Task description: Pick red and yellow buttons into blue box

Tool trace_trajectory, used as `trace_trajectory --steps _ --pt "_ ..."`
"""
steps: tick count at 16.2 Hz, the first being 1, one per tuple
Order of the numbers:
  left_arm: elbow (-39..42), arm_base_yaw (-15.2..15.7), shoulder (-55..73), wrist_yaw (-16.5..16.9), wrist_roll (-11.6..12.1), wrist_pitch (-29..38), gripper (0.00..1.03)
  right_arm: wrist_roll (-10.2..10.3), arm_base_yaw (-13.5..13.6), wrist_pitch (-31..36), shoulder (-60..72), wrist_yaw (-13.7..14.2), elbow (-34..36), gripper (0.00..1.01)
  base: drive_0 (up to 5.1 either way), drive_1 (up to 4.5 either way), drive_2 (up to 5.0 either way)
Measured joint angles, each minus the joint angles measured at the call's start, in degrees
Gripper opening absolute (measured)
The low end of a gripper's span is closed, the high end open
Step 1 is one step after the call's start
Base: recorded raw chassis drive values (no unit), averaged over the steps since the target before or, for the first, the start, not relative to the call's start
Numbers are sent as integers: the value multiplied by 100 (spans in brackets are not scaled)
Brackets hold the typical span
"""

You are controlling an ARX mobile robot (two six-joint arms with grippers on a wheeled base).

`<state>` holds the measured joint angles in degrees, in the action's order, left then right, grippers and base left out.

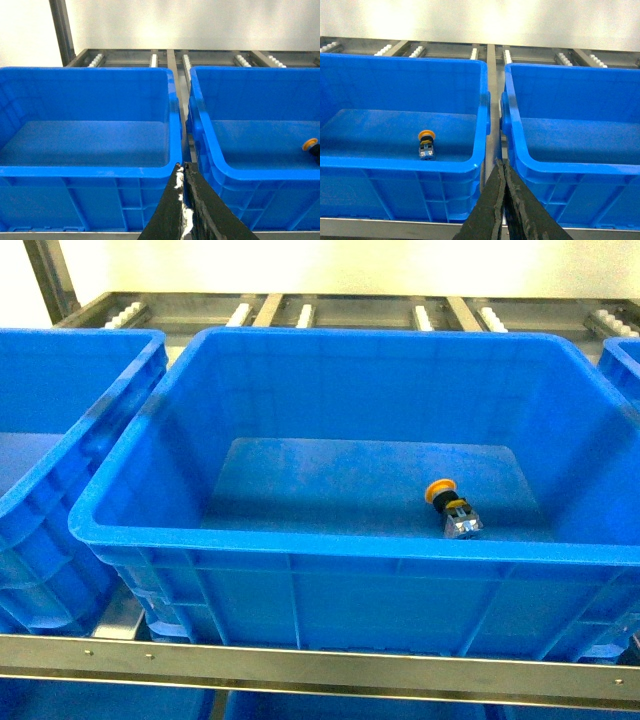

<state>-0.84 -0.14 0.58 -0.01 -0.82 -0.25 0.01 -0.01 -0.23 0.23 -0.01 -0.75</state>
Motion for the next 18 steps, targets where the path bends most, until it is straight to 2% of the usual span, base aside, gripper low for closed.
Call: trace_trajectory --steps 2,3,5,8,16,18 --pt "0 0 0 0 -2 2 2 0 0 2 -2 0 0 2 0 0 0" --pt "0 0 0 0 -2 0 10 0 0 2 -2 0 0 6 0 0 0" --pt "0 0 0 0 -2 2 32 0 0 2 -2 0 0 28 0 0 0" --pt "0 0 0 0 -2 0 54 -2 0 2 -2 0 0 50 0 0 0" --pt "0 0 0 0 0 2 97 0 0 2 -2 -2 0 94 0 0 0" --pt "0 0 0 0 7 2 100 0 0 2 -2 0 0 100 0 0 0"
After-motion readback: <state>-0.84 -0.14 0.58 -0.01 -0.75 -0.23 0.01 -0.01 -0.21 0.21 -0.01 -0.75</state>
